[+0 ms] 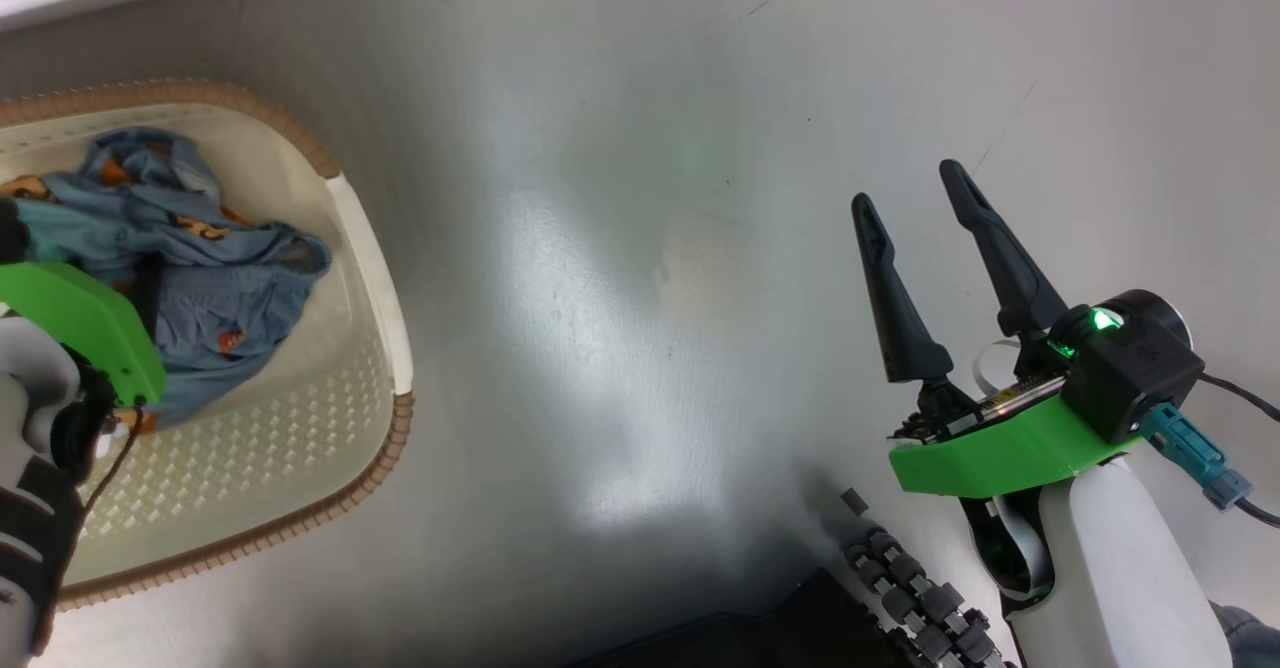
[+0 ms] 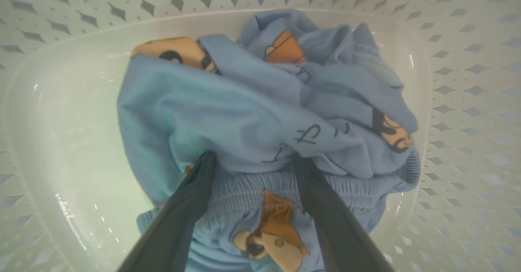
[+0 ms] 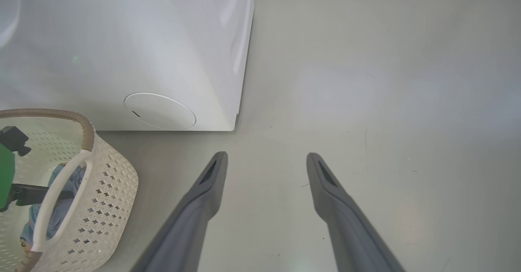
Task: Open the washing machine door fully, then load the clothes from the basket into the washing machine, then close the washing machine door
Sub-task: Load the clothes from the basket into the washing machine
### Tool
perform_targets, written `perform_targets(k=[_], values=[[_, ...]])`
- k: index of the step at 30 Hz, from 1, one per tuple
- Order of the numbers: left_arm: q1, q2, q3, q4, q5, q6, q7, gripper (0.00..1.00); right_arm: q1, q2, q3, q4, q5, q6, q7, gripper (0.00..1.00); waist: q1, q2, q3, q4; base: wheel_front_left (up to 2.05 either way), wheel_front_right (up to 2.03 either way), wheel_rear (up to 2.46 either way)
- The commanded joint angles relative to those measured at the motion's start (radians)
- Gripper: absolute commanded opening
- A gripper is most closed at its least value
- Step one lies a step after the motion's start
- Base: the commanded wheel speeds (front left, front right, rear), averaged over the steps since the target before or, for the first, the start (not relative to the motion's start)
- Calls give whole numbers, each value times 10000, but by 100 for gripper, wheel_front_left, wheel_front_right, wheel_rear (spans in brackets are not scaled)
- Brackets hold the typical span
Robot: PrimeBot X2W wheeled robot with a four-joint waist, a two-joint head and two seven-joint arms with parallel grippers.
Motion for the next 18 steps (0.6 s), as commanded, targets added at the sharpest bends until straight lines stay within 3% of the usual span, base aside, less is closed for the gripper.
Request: perform_targets(k=[1, 8, 9, 10, 11, 14, 16, 17, 18], values=[[123, 307, 57, 74, 29, -13, -85, 100, 465, -3, 99, -220, -98, 62, -48, 100, 0, 0, 16, 11, 0, 0, 0], [17, 186, -321, 268, 46, -13, -268, 100, 544, -3, 16, -235, -115, 62, -48, 100, 0, 0, 56, 52, 0, 0, 0], [-1, 177, -362, 305, 44, -13, -297, 86, 541, -3, 8, -231, -116, 62, -48, 100, 0, 0, 63, 54, 0, 0, 0], [-20, 169, -399, 345, 41, -13, -329, 61, 536, -3, 2, -227, -119, 62, -48, 100, 0, 0, 69, 58, 0, 0, 0], [-42, 160, -445, 389, 52, -13, -354, 47, 529, -3, -5, -221, -122, 62, -48, 100, 0, 0, 72, 61, 0, 0, 0], [-92, 127, -552, 494, 53, -13, -446, 27, 514, -3, -33, -197, -130, 62, -48, 100, 0, 0, 72, 68, 0, 0, 0], [-117, 107, -611, 549, 44, -13, -516, 6, 504, -3, -52, -181, -131, 62, -48, 100, 0, 0, 67, 68, 0, 0, 0], [-132, 100, -638, 573, 36, -13, -548, 0, 496, -3, -61, -172, -127, 62, -48, 100, 0, 0, 67, 67, 0, 0, 0], [-146, 96, -661, 598, 25, -13, -575, 0, 482, -3, -70, -159, -115, 62, -48, 100, 0, 0, 67, 67, 0, 0, 0]])
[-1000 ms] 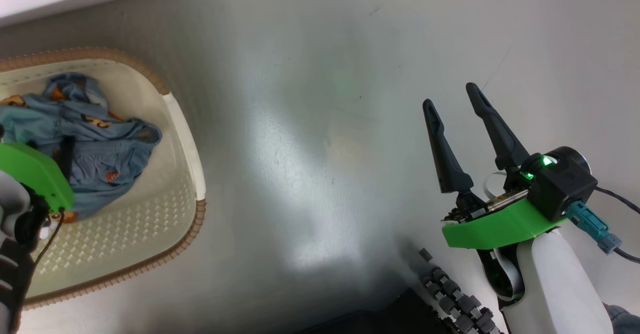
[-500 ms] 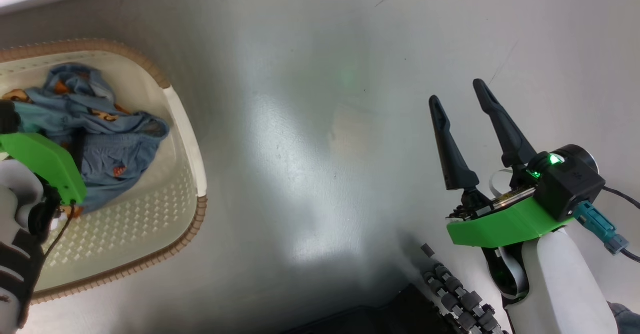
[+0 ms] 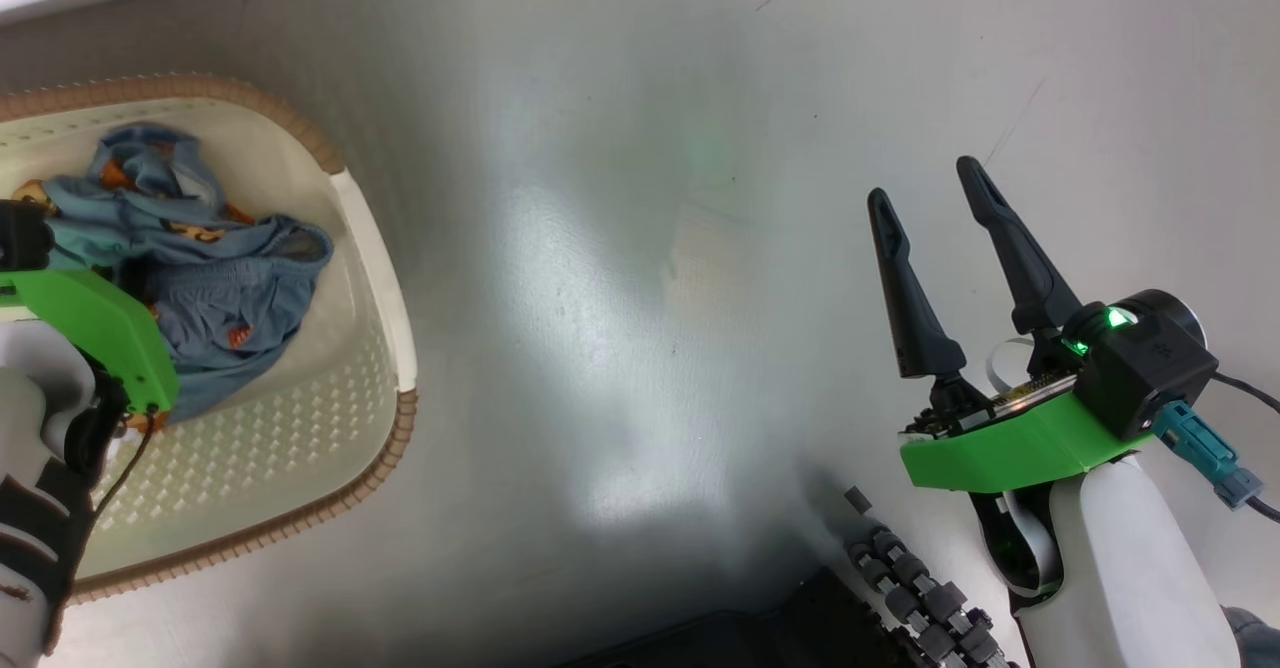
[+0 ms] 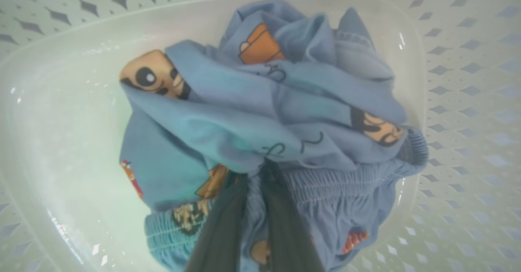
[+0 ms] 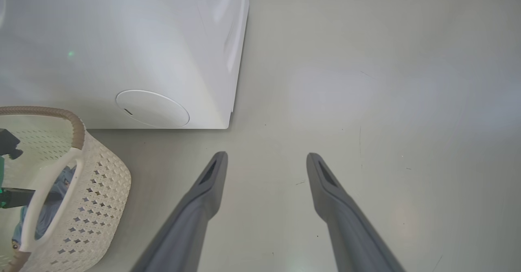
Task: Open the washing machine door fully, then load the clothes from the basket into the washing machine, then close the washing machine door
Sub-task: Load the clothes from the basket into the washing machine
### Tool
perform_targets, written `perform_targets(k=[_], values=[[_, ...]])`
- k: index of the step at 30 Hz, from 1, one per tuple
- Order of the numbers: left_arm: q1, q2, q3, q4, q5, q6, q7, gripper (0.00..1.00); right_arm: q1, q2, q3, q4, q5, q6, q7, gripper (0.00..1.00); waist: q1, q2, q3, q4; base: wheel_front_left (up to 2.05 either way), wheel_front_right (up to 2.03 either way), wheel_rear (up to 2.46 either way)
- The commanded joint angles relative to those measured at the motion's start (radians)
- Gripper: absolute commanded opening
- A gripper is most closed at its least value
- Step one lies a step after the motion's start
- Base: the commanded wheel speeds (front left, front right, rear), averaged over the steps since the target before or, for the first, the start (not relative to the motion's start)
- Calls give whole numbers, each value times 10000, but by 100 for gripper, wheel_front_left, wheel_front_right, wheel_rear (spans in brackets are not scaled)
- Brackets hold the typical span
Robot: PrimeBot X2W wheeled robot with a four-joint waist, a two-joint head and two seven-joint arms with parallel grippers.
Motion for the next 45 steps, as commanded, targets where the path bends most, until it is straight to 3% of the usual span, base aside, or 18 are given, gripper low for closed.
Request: perform_targets(k=[1, 6, 14, 32, 36, 45], values=[[77, 313, 100, 93, 5, -13, -141, 0, 452, -3, 154, -131, -26, 62, -48, 100, 0, -1, -5, 1, 0, 0, 0], [131, 285, 126, 158, -175, -13, -282, 0, 285, -3, 202, -27, 103, 62, -48, 100, 0, -1, -90, 30, 0, 0, 0], [1146, 39, 67, -406, -817, -13, -775, 0, 186, -3, 170, 315, 196, 62, -48, 100, 0, -1, -1093, 379, 0, 0, 0], [3549, -122, 305, -1733, -2037, -13, -1860, 0, 1196, -3, -319, 1235, 119, 62, -48, 100, 0, -1, -4369, 1384, 0, 0, 0], [3869, -131, 818, -2134, -1796, 10, -1889, 0, 1475, -3, -461, 1401, 71, 62, -48, 100, 0, -1, -5044, 1564, 0, 0, 0], [5599, -543, 2854, -4511, 82, 784, -1894, 0, 2063, -3, -662, 1840, -15, 62, -48, 100, 0, -1, -6578, 2133, 0, 0, 0]])
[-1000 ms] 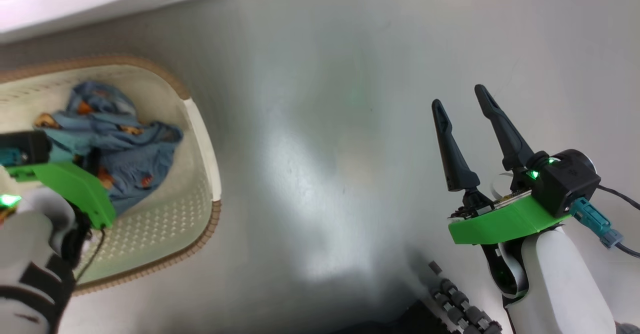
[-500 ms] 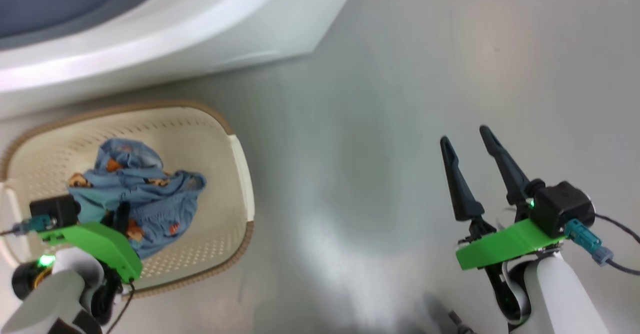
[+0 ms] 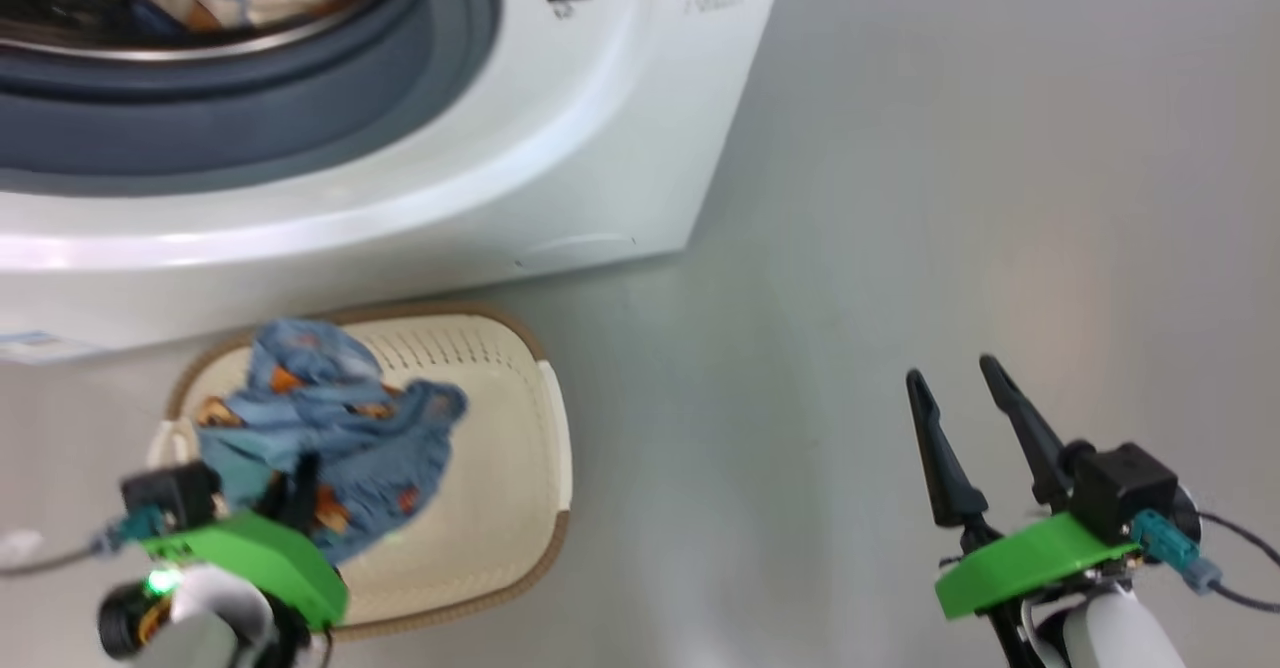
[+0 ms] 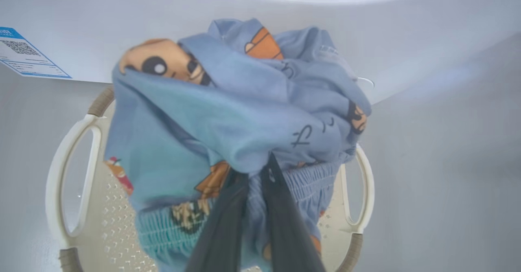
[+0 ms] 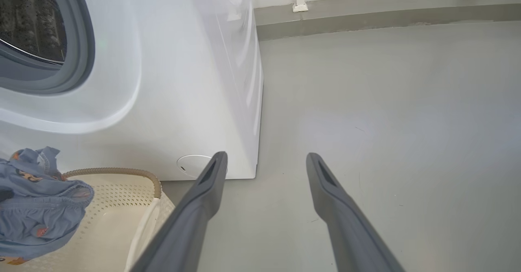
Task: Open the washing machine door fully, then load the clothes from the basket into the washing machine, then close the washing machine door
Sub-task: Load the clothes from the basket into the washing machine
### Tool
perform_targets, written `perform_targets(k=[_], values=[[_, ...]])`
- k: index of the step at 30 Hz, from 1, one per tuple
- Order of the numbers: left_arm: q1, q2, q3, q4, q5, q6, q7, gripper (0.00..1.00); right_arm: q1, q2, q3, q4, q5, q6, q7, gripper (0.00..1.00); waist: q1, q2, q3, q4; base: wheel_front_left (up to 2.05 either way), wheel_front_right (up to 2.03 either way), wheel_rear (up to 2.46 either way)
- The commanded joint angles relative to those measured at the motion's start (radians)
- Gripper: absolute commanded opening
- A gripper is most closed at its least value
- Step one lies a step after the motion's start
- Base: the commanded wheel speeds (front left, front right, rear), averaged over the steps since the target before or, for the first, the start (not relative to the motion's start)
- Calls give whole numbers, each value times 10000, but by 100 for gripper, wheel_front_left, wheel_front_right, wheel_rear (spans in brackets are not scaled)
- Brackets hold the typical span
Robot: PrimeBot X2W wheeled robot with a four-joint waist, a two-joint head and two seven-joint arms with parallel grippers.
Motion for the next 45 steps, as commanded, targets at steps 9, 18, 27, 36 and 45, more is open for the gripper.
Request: perform_targets(k=[9, 18, 27, 36, 45], values=[[2456, -255, 1876, -2348, 1798, 583, -132, 0, 960, 3, 57, 141, -175, 62, -48, 100, 0, 0, -2356, 978, 0, 0, 0], [4059, -668, 2808, -4069, 3167, 893, -133, 0, 1468, 3, -18, 293, -252, 62, -48, 100, 0, 0, -3327, 1247, 0, 0, 0], [4879, -1109, 3311, -5082, 4195, 934, -133, 0, 1776, 3, -27, 389, -279, 62, -48, 100, 0, 0, -3903, 1460, 0, 0, 0], [5515, -1417, 3795, -5595, 4770, 923, -133, 0, 2042, 3, 49, 434, -267, 62, -48, 100, 0, 0, -4549, 1507, 0, 0, 0], [5801, -1567, 4123, -6080, 5162, 887, -133, 0, 2074, 3, 117, 470, -224, 62, -48, 100, 0, 0, -4861, 1434, 0, 0, 0]])
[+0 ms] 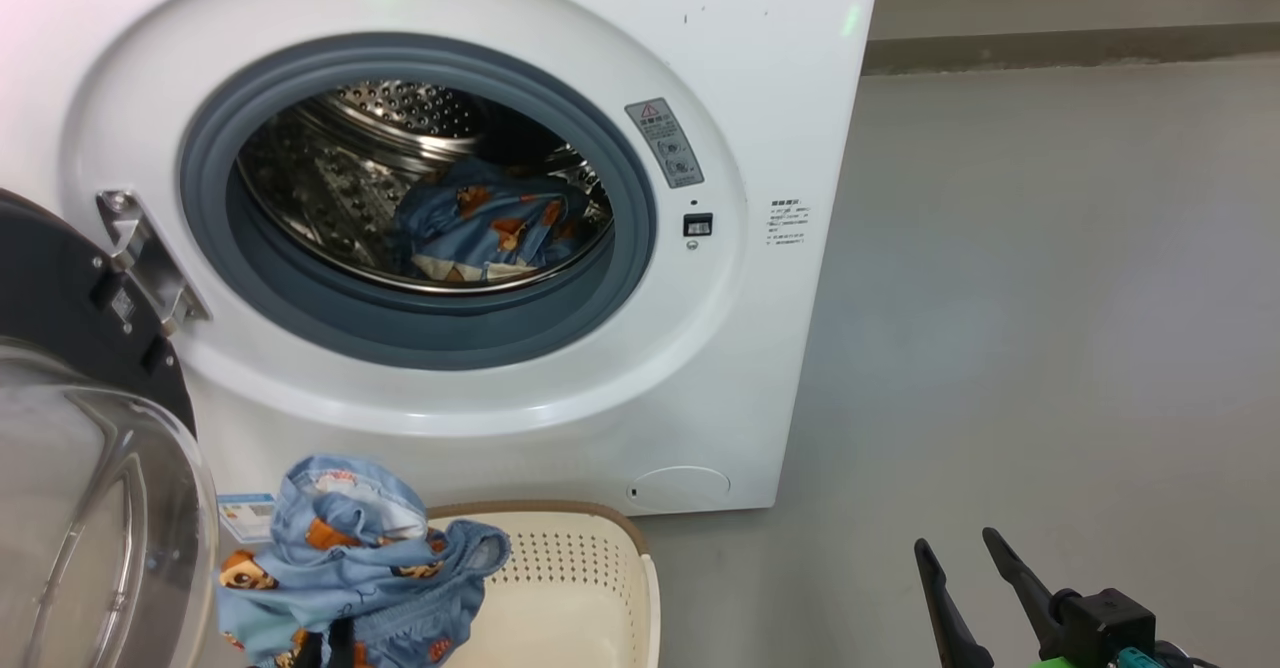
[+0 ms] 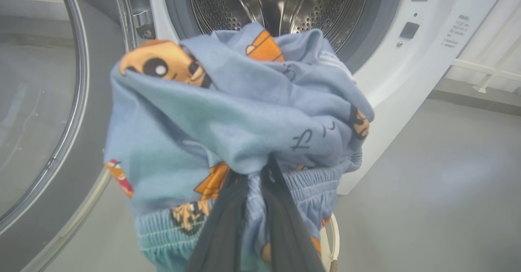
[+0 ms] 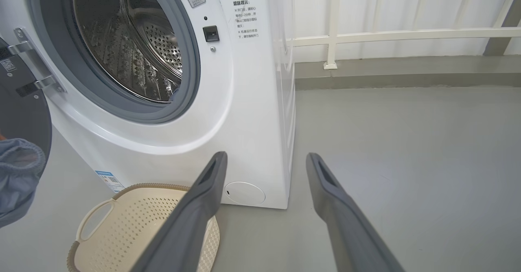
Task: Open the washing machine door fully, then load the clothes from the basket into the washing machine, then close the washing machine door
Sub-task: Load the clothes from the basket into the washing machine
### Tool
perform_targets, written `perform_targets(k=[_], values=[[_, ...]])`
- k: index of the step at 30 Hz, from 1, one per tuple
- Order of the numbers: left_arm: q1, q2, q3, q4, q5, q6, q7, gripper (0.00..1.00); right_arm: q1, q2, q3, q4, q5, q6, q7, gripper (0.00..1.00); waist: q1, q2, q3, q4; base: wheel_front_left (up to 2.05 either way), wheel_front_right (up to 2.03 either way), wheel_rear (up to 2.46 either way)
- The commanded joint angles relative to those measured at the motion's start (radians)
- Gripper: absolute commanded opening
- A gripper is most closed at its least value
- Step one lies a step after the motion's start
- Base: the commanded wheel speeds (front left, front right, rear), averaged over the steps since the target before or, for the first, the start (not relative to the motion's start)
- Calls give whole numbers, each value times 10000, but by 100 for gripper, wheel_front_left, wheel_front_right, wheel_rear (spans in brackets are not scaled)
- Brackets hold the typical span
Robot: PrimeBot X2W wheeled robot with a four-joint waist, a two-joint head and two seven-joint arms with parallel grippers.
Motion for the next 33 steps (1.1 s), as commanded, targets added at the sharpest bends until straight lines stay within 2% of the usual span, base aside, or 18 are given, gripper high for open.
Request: perform_targets(k=[1, 17, 33], values=[[-149, 39, 397, -329, 118, 21, -135, 0, -137, -37, 258, -219, -67, 62, -49, 100, 0, 0, -60, -45, 0, 0, 0], [308, -50, 670, -923, 512, -18, -135, 0, -52, -37, 139, -257, -70, 62, -49, 100, 0, 0, -351, -254, 0, 0, 0], [251, -73, 604, -1227, 524, -79, -135, 0, -104, -37, 150, -335, -31, 62, -49, 100, 0, 0, -124, -344, 0, 0, 0]])
